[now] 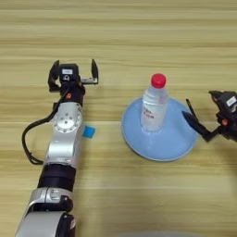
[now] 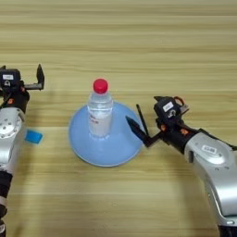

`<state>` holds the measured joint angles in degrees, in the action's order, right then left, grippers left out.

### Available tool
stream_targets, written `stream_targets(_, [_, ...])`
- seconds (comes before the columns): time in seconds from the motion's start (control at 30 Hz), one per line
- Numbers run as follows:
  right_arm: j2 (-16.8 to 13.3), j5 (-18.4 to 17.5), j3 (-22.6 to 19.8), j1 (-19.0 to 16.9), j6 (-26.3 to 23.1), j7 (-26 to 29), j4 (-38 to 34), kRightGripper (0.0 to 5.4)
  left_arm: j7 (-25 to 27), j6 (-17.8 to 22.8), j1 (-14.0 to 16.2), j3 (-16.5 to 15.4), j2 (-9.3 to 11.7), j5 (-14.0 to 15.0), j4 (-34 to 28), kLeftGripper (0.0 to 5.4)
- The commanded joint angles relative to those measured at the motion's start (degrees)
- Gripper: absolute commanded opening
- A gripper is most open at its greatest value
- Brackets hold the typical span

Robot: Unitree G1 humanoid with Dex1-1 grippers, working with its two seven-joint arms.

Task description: Move the objects on the table

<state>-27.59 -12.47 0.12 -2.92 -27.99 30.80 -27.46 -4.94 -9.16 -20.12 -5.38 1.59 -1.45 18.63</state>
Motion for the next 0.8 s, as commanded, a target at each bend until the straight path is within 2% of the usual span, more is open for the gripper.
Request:
stream_targets(0.03, [-0.7,0.0,1.7,0.0,-0.5,0.6,-1.2,5.4,0.5,1.3,0.0,-0.1,0.4,0.6,-0.2,5.37])
stream_targets(0.33, [1.2,0.7,5.9,1.0,1.0,0.7,0.3,5.4,0.8,2.5,0.1,0.5,1.0,-0.2,1.5,5.37])
stream_targets(0.8, [3.9,1.7,9.5,4.6,3.3,1.1,6.3,5.4,0.5,2.3,0.1,1.0,0.9,-0.5,2.0,5.37])
